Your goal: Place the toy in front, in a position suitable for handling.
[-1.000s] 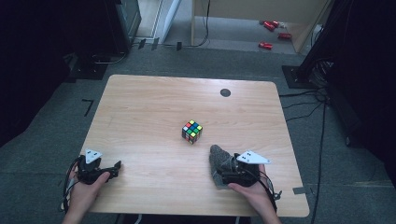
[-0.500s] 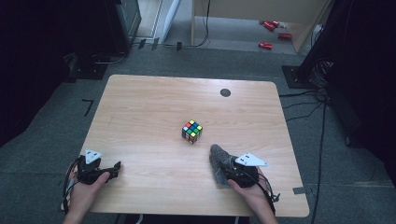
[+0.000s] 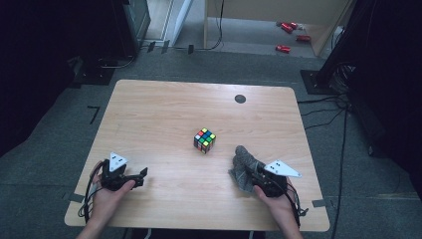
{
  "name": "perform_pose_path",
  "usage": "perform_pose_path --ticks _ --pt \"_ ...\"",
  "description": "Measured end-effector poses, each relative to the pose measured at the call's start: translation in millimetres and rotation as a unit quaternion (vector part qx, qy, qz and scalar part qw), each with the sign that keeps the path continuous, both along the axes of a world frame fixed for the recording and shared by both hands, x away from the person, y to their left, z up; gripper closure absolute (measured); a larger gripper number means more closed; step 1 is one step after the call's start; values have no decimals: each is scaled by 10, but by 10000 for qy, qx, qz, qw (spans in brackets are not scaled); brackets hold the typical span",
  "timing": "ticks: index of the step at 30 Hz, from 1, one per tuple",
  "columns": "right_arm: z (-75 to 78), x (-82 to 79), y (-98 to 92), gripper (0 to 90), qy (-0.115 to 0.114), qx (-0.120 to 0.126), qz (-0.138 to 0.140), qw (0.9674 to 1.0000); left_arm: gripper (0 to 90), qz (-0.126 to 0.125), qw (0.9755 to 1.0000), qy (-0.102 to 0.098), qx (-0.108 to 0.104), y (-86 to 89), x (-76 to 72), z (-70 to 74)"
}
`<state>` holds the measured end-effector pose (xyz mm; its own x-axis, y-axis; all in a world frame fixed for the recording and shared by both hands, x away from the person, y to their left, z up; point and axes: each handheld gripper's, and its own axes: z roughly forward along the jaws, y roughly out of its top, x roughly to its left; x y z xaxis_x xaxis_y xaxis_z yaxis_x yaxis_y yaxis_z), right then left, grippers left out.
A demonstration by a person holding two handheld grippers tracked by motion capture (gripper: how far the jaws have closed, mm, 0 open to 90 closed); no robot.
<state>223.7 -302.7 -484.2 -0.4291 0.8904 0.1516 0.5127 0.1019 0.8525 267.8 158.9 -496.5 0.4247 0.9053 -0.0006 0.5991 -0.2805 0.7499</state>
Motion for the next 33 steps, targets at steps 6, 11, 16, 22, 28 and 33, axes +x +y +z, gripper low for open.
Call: perform_pose_path --ticks 6,11,16,22,28,33 --pt "33 -1 -73 687 -29 69 -113 9999 80 -161 9999 -22 -21 -166 61 21" --pt "33 -1 -91 687 -30 62 -136 9999 80 -232 9997 -10 -45 -259 108 18" --pt "25 10 -107 685 -7 33 -178 9998 80 -302 9995 -14 -111 -339 147 34" --pt "16 21 -157 684 14 28 -256 9997 80 -377 9991 -40 -200 -445 188 69" --pt "7 31 -206 683 37 19 -329 9994 80 -470 9987 -46 -205 -558 211 75" --pt "-5 31 -225 683 41 -42 -345 9994 80 -594 9980 -66 -185 -695 255 72"
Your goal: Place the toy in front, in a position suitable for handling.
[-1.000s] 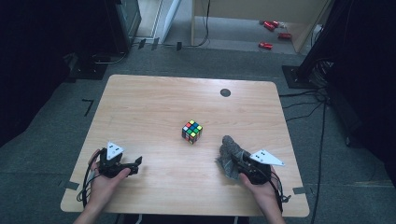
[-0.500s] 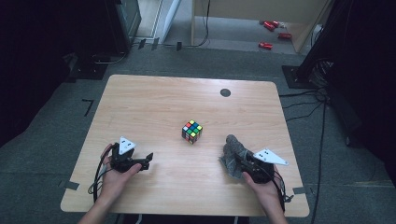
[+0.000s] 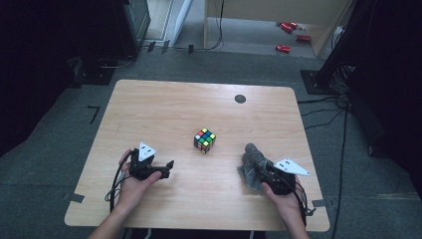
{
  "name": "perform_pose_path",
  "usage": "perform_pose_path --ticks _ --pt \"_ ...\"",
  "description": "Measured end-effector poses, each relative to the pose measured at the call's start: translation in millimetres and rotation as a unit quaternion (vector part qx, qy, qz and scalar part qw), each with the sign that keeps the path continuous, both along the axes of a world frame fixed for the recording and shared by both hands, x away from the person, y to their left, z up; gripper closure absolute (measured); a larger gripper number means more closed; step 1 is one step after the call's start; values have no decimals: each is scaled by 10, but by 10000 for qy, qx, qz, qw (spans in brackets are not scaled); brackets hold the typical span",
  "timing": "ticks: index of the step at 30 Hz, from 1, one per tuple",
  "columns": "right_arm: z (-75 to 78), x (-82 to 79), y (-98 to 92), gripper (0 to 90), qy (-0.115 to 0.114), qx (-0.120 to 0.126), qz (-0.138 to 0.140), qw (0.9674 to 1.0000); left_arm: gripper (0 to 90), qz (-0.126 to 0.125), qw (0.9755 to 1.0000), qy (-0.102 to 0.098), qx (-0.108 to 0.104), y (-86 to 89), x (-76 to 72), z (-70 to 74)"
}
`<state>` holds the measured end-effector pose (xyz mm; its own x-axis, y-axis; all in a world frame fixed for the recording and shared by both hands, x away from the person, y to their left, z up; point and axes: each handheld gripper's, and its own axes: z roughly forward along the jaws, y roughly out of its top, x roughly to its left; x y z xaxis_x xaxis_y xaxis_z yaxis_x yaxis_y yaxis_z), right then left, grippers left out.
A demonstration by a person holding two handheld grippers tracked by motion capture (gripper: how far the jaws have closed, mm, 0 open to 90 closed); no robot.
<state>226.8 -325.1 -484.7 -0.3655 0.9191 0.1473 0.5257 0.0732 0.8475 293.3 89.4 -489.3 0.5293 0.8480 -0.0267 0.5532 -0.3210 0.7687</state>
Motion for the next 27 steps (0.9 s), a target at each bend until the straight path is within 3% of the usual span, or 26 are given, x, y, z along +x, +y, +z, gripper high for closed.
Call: perform_pose_path --ticks 18,21,23,24,27 --pt "-125 33 -17 656 210 -273 57 9994 80 -231 9997 -41 -64 -312 112 10" --pt "-151 41 -1 504 285 -208 209 9992 80 -241 9997 -46 -81 -359 134 -5" --pt "-151 41 4 466 295 -206 202 9991 81 -249 9996 -40 -83 -379 143 -11" --pt "-141 40 3 381 275 -124 196 9994 81 -265 9996 -35 -79 -402 156 -12" --pt "-125 40 3 297 233 -79 152 9996 81 -288 9995 -52 -99 -445 181 -3"
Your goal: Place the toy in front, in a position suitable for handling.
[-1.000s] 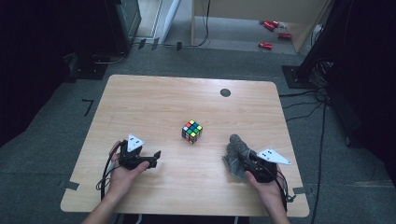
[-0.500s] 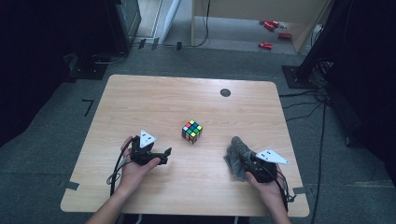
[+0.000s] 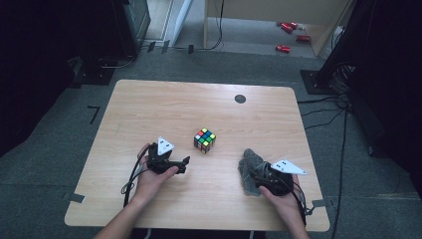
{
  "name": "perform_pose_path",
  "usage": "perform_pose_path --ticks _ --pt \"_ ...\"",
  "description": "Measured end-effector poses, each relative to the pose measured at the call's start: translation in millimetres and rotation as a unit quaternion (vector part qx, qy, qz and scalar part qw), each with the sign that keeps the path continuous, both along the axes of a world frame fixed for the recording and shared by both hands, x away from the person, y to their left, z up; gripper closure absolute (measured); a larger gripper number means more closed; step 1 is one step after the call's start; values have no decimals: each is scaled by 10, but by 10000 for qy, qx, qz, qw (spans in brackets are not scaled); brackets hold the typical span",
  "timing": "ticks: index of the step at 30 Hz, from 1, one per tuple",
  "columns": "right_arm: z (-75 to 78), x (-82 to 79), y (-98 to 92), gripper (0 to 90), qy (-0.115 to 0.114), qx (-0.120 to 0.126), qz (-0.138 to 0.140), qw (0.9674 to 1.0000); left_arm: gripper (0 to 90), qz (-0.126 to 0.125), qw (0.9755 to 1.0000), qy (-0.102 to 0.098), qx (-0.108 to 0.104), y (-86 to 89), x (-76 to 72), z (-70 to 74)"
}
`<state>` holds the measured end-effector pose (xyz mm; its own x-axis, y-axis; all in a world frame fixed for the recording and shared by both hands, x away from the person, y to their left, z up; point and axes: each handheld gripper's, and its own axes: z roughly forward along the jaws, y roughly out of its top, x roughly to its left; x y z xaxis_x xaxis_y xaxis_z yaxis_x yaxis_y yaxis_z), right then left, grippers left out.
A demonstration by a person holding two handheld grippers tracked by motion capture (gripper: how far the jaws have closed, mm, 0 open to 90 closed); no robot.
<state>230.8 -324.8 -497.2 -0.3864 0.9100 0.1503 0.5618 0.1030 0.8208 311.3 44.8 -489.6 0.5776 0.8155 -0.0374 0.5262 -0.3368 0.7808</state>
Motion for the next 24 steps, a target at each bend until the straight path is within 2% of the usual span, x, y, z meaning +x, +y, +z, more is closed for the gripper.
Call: perform_pose_path --ticks 3,8,19,24 --pt "8 6 10 239 -17 13 -55 10000 80 -42 10000 10 14 -52 30 -2" --pt "-17 35 29 215 86 -49 -152 9998 81 -100 9999 55 5 -162 74 -44" --pt "-99 95 100 254 307 -129 -128 9994 81 -183 9997 128 -22 -365 152 -106" --pt "-126 109 107 318 373 -185 -142 9990 81 -206 9997 152 -11 -446 203 -128"
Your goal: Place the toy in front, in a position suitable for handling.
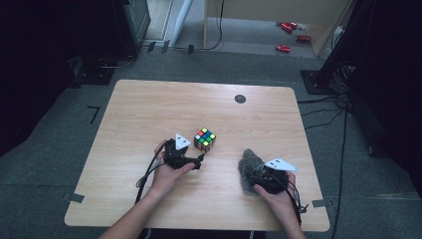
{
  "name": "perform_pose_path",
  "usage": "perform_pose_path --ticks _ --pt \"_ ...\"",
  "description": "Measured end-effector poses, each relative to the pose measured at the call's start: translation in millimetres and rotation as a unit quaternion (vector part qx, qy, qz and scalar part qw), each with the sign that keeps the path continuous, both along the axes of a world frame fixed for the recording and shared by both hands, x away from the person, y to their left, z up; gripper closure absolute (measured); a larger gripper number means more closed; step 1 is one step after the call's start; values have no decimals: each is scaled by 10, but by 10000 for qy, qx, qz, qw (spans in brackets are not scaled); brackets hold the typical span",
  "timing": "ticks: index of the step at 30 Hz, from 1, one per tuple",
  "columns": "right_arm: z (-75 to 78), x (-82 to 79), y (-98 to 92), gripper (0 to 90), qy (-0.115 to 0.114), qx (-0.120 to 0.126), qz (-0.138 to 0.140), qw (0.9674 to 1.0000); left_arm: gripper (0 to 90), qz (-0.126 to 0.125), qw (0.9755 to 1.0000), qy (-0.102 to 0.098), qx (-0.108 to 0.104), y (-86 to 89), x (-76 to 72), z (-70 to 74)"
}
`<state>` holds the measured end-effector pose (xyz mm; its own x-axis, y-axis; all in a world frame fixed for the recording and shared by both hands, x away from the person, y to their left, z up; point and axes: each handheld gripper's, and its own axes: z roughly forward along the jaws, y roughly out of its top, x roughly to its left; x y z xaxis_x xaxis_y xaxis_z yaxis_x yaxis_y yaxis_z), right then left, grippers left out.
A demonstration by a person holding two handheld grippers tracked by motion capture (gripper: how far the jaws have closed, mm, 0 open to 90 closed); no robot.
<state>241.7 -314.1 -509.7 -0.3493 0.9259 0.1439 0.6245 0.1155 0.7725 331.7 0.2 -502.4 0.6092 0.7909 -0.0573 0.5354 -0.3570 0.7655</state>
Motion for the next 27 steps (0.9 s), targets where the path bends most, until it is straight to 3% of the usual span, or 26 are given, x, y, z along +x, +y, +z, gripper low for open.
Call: perform_pose_path --ticks 10,20,27 --pt "-51 -13 15 528 28 -129 40 9999 81 -31 10000 13 70 -145 84 -39" --pt "-55 -20 12 558 7 -132 103 9999 90 2 9998 197 32 -264 234 -88" --pt "-57 -21 10 558 -6 -133 117 9998 151 15 9996 256 92 -331 281 -105"
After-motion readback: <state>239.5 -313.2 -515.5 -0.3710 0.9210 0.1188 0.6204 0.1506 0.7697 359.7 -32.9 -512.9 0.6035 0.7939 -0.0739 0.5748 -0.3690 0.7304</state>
